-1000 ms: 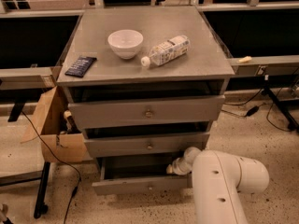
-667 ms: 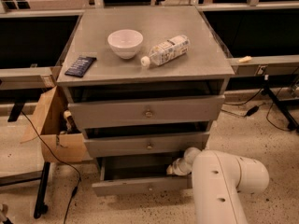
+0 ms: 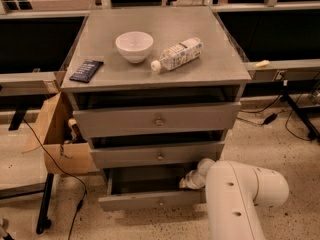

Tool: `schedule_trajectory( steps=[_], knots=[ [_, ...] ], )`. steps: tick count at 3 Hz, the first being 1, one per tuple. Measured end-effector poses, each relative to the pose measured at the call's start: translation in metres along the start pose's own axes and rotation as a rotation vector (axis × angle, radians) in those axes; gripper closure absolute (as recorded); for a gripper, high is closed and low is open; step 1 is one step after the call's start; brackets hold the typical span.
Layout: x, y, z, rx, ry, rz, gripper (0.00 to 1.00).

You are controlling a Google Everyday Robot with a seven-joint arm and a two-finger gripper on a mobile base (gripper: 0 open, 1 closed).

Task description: Open bottom drawer

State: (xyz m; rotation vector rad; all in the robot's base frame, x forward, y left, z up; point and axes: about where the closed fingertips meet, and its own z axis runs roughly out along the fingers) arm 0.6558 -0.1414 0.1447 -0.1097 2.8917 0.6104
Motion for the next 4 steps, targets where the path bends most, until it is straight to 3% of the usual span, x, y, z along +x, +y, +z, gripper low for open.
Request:
schedule_trajectory(
  steps=[4],
  knots=[
    [0.021,-0.006,0.006,0.022,0.080,0.016,1.00]
  ],
)
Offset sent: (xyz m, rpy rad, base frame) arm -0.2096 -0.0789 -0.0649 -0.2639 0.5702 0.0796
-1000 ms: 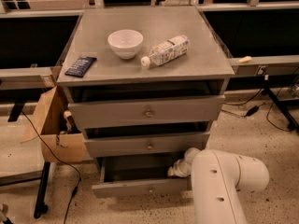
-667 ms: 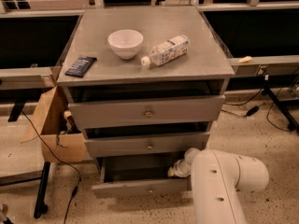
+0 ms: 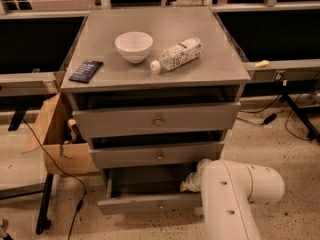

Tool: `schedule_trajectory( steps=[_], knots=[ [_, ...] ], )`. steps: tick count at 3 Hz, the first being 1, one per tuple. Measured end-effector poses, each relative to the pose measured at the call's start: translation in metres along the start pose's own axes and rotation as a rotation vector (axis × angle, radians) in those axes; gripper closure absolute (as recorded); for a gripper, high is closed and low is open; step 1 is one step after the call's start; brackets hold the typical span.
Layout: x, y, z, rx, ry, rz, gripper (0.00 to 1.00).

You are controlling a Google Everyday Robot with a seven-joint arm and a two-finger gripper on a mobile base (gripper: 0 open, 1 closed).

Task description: Open bottom drawer

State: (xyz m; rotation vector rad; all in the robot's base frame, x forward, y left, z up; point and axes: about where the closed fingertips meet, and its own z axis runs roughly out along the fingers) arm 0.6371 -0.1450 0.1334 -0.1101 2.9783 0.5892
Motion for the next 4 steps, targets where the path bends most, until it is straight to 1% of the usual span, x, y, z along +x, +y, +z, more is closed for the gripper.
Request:
schedule_trajectory(
  steps=[1,2,3,4],
  knots=[
    [-0.002,0.001,-0.002,0.000,0.000,0.000,1.00],
    [0.007,-0.007,0.000,0.015,0.024,0.017,1.00],
    [0.005,-0.006,-0.002,0.015,0.024,0.017,1.00],
    [0.011,-0.014,0.000,0.032,0.042,0.032,1.00]
  ],
)
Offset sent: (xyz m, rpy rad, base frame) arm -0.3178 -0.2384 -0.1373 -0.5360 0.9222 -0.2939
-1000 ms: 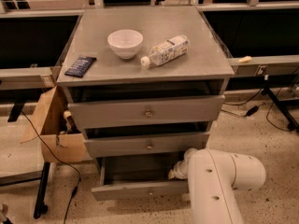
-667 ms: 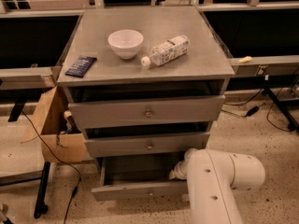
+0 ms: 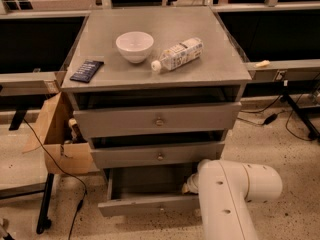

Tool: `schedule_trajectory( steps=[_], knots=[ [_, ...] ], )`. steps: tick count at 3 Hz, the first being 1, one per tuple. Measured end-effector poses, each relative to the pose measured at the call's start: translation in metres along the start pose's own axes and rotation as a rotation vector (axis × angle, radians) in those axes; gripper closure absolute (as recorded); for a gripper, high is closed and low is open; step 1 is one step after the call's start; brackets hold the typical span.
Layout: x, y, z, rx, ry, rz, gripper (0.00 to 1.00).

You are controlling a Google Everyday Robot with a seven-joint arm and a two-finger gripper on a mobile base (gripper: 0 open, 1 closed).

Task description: Open bottom drawer

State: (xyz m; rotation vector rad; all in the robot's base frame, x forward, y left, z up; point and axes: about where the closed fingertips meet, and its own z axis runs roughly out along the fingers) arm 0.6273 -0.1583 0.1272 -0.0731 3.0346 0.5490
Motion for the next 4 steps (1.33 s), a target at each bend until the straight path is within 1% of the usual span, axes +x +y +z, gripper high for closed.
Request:
schedule_trajectory(
  steps=[1,2,3,4],
  knots=[
    [-0.0012,0.0002,-0.0002,0.000,0.000,0.000,1.00],
    [0.0064,-0.0087,0.0017,0.020,0.016,0.016,1.00],
    [0.0001,-0.0009,0.0025,0.009,0.022,0.010,1.00],
    [-0.0004,0.0001,0.0028,0.008,0.023,0.009,1.00]
  ],
)
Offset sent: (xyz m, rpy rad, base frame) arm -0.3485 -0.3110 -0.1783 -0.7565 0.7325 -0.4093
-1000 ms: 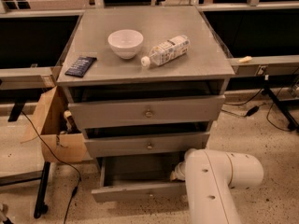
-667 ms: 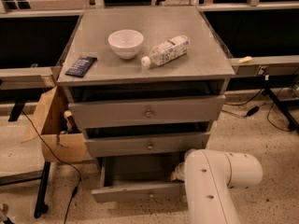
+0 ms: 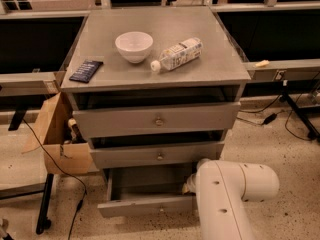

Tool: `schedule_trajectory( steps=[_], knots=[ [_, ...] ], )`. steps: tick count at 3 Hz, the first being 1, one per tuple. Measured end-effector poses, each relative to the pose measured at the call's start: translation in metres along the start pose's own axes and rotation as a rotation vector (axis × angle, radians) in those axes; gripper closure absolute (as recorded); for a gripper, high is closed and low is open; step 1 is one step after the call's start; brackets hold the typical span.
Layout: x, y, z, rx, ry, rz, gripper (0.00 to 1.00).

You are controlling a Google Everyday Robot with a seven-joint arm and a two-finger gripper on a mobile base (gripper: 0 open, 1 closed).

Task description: Open bottom drawer

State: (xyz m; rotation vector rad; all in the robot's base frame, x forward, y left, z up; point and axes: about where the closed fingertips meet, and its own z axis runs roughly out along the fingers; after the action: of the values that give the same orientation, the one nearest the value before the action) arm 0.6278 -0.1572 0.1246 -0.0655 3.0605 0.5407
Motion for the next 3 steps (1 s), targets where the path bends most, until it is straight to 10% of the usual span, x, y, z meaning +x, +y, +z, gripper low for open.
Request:
schedule_trajectory(
  steps=[3],
  knots=[
    [0.0158,0.0121,-0.0040,-0.003,0.012,-0.012,1.00]
  ],
)
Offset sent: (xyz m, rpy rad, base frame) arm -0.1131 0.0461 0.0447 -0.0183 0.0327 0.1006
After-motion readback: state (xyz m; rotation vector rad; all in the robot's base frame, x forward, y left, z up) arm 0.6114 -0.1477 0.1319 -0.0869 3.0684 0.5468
